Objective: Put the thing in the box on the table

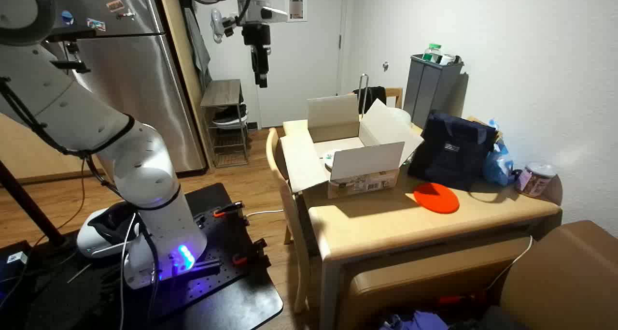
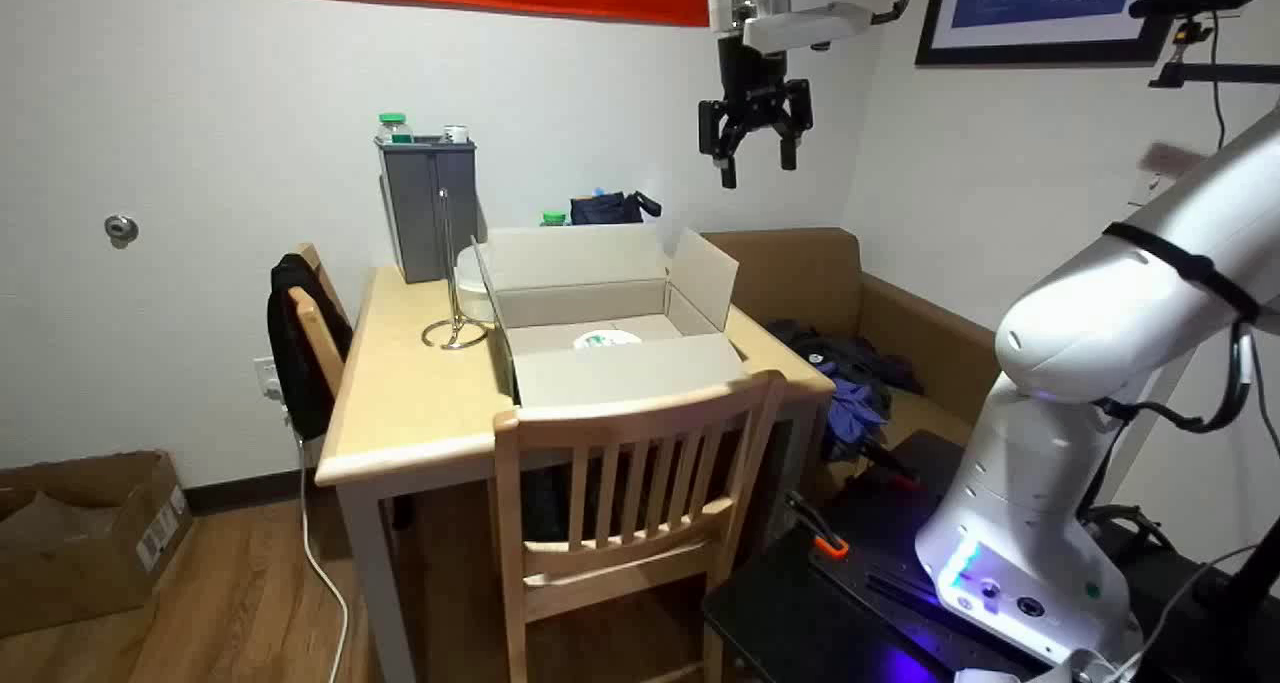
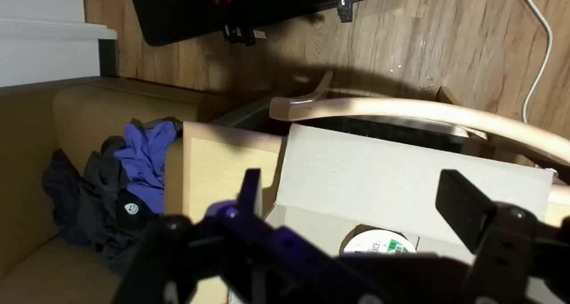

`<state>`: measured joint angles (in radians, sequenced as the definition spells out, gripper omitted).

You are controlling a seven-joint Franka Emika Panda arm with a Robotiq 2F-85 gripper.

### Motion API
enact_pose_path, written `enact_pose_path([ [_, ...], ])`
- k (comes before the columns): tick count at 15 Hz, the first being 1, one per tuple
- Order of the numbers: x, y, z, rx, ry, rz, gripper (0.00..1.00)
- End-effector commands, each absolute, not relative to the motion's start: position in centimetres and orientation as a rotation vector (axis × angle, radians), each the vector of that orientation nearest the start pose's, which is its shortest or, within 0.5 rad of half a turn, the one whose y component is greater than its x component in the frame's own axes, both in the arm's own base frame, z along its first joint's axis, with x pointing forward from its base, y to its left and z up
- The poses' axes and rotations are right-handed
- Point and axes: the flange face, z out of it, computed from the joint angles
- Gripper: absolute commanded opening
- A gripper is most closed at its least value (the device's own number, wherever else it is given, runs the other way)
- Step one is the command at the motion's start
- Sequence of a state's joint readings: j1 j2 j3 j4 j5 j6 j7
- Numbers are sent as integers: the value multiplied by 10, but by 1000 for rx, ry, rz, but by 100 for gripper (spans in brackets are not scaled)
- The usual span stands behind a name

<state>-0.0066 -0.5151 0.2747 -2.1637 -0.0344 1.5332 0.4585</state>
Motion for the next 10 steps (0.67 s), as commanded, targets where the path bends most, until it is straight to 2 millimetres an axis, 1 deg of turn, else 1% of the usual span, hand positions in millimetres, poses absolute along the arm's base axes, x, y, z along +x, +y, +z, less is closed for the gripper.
enact_pose_path([
  [1,367,117,577,-3320,388,113,100],
  [4,386,123,567,-3289,366,95,100],
  [7,413,128,550,-3248,334,63,100],
  [10,442,127,526,-3207,326,69,100],
])
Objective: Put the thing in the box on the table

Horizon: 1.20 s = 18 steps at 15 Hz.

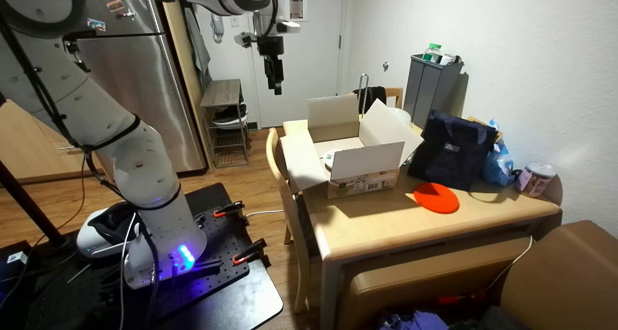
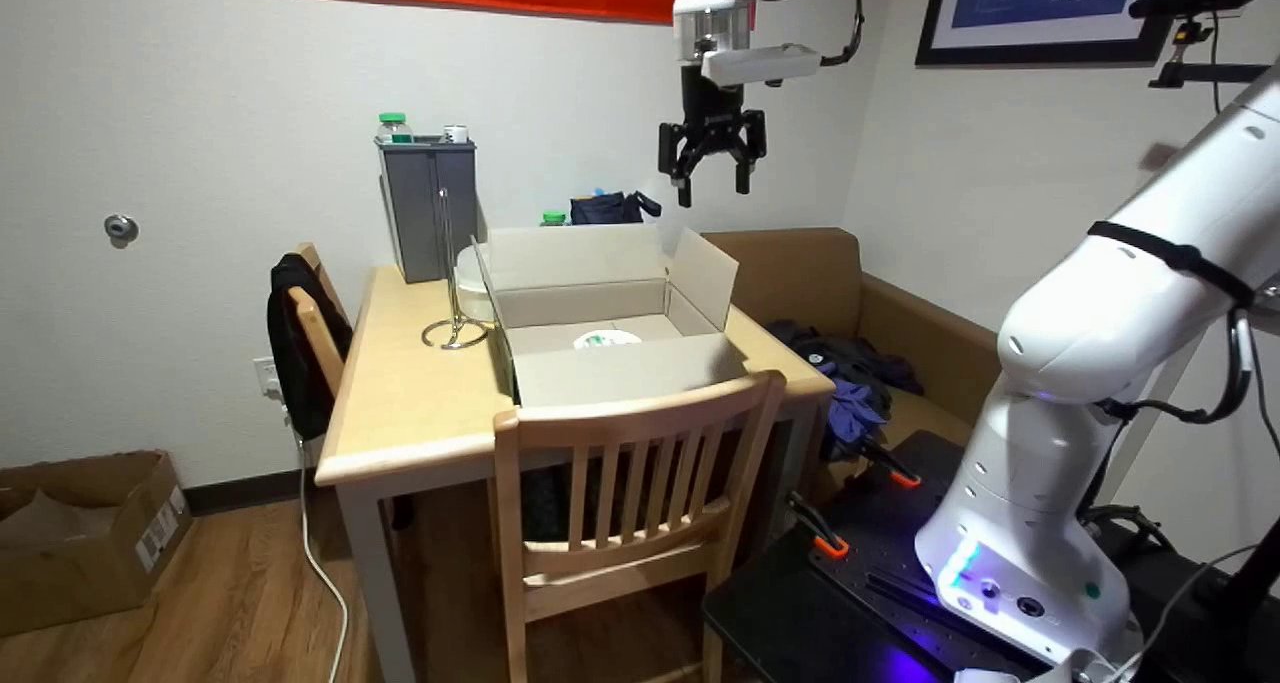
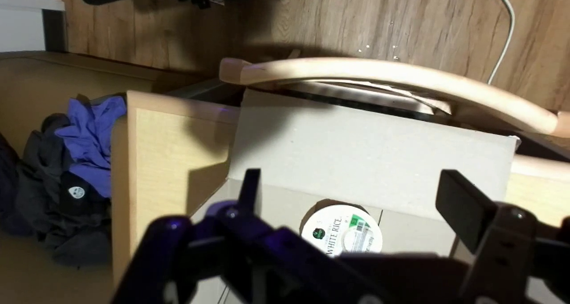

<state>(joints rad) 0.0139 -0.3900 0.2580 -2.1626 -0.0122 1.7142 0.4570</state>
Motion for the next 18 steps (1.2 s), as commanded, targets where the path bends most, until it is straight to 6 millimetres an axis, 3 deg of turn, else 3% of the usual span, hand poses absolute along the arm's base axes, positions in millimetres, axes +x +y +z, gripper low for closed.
enact_pose_path([
  [1,451,123,514,-3192,323,87,100],
  [6,490,97,462,-3073,330,200,100],
  [8,490,96,456,-3134,340,267,100],
  [13,492,86,440,-3061,339,281,100],
  [16,509,64,422,-2897,370,309,100],
  [18,525,40,397,-2775,409,362,100],
])
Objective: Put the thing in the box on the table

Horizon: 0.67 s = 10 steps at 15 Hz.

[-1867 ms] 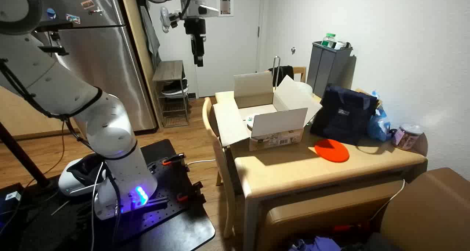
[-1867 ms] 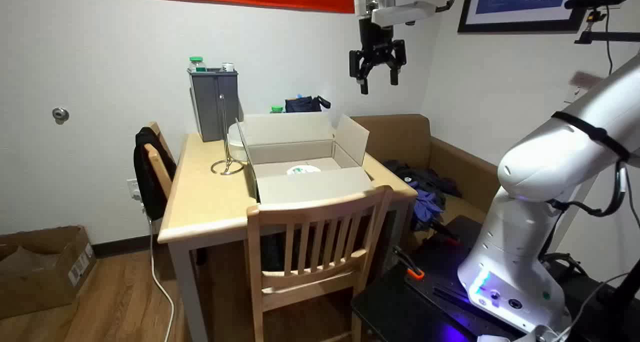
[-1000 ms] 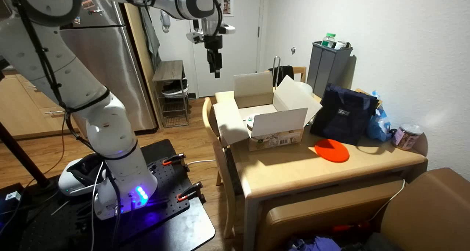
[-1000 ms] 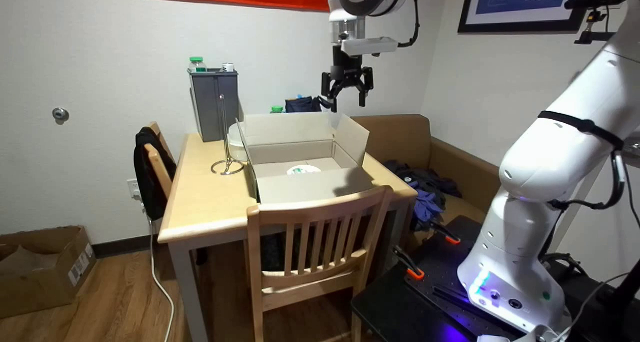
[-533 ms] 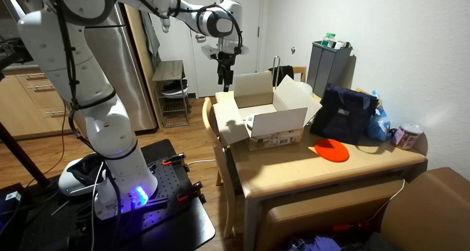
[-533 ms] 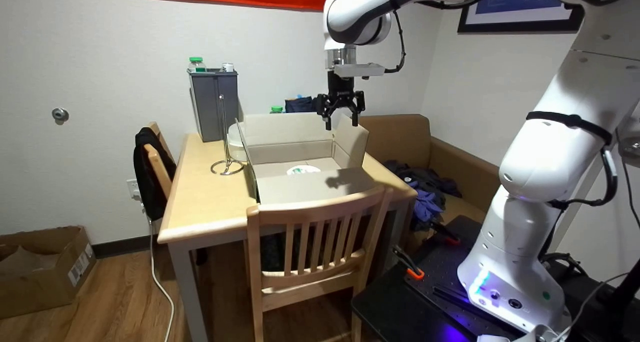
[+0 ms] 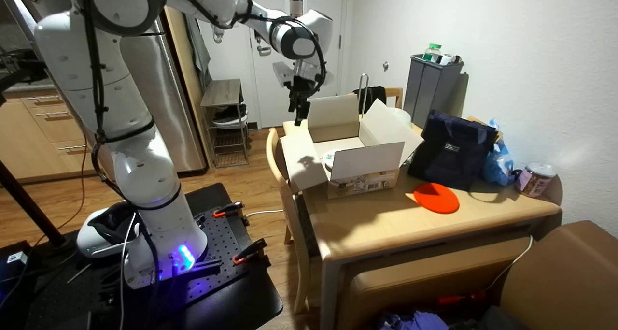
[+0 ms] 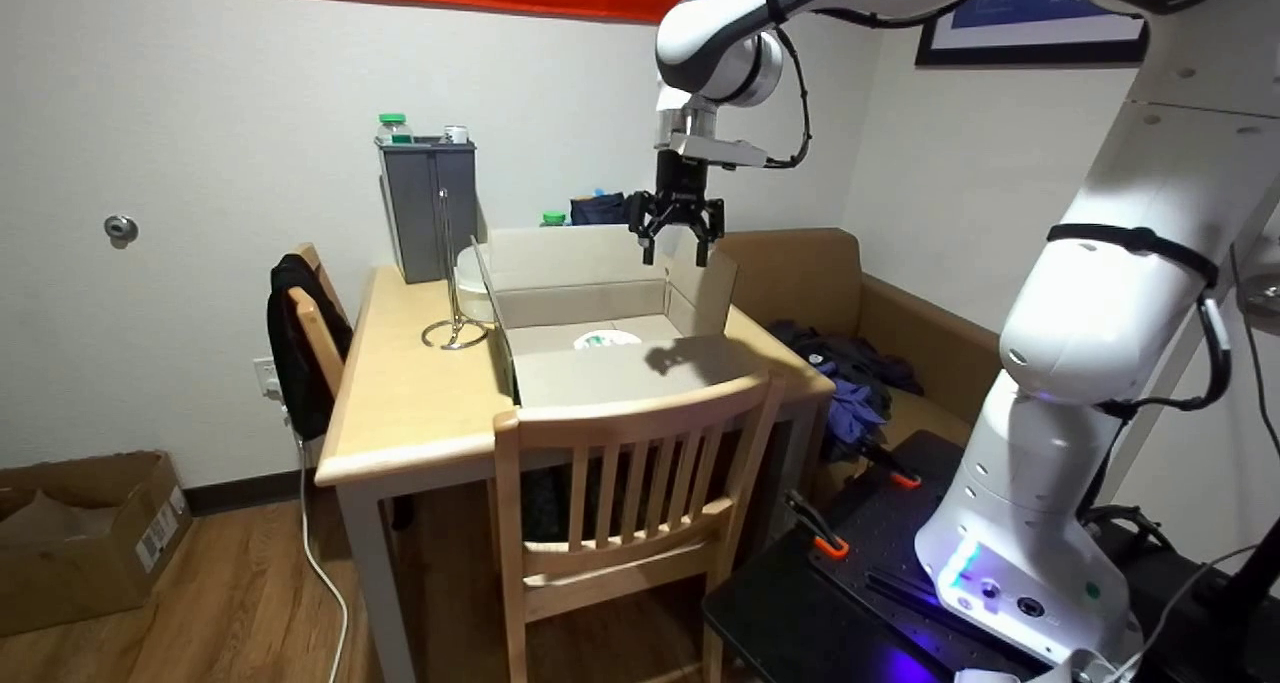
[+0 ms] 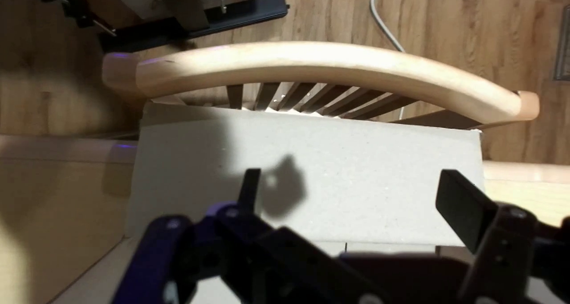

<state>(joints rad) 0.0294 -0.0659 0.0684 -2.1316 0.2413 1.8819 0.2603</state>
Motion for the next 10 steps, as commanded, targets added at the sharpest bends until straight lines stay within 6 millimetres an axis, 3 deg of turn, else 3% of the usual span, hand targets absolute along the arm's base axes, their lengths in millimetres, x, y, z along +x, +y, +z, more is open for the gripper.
enact_pose_path([
  [1,531,29,385,-2713,431,386,100],
  [5,555,0,354,-2592,532,409,100],
  [9,570,16,359,-2632,545,363,100],
  [10,562,3,348,-2614,541,400,100],
])
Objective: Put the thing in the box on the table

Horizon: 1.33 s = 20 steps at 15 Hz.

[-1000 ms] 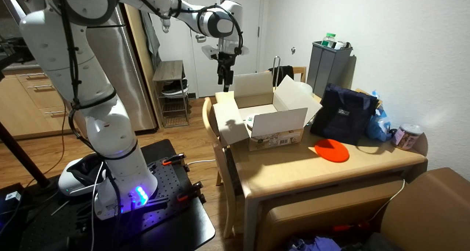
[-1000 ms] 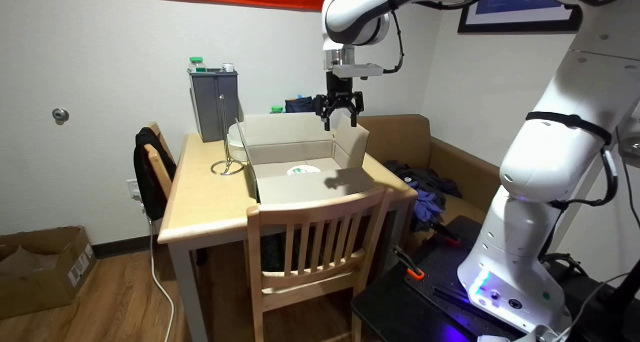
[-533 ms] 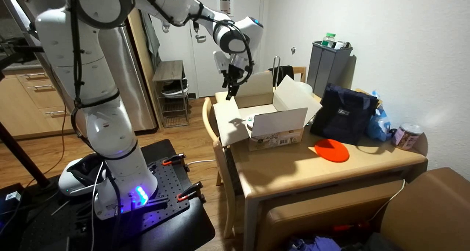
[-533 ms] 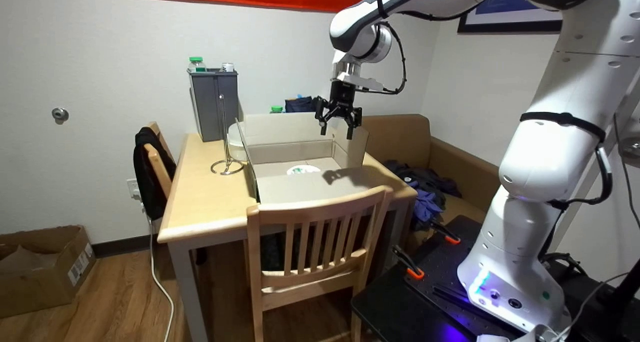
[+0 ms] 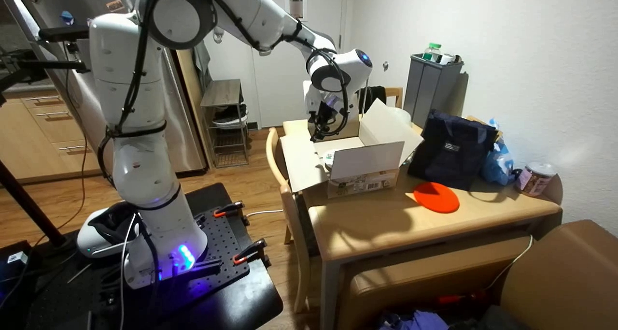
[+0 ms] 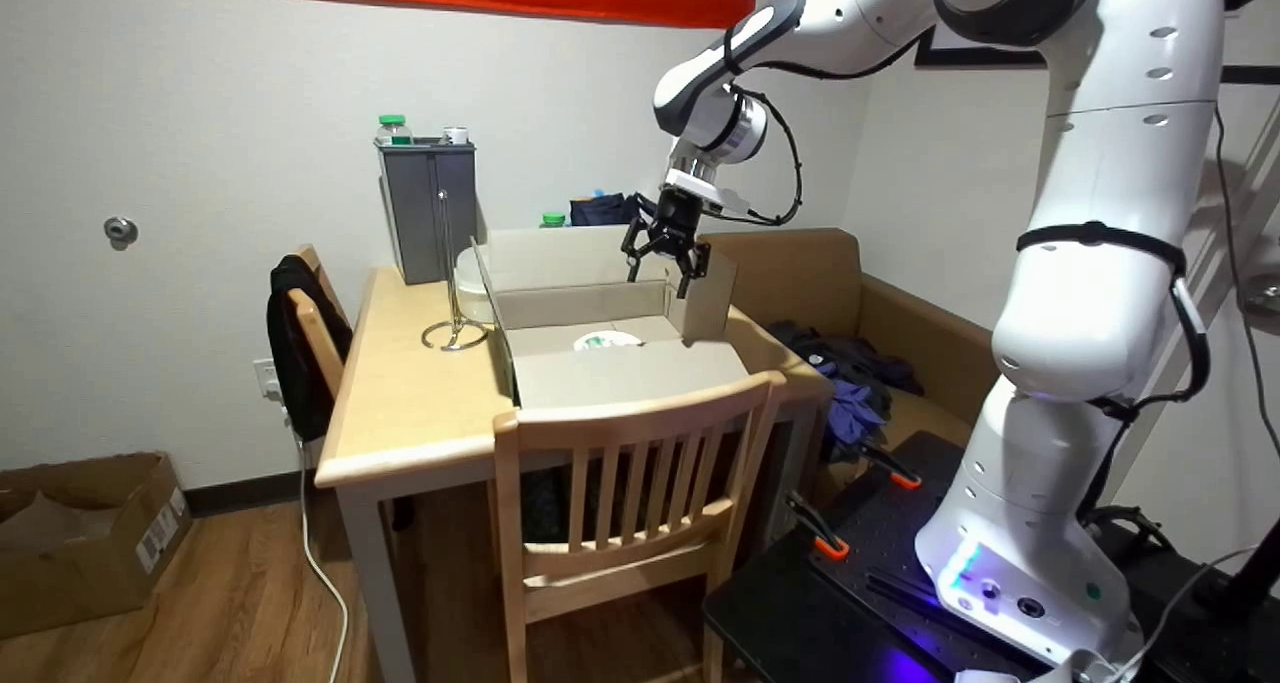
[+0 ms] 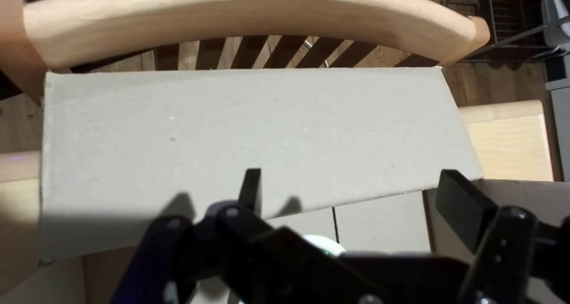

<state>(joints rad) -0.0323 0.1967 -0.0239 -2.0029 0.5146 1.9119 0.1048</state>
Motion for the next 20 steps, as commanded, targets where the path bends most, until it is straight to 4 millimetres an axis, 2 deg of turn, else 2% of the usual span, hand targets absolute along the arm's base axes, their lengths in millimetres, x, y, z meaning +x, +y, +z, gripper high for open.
enact_pose_path([
  [1,564,6,349,-2617,533,396,100],
  [5,563,8,347,-2593,522,389,100],
  [11,610,14,328,-2584,539,277,100],
  [15,640,1,305,-2632,534,207,100],
  [20,665,-23,278,-2713,544,119,100],
])
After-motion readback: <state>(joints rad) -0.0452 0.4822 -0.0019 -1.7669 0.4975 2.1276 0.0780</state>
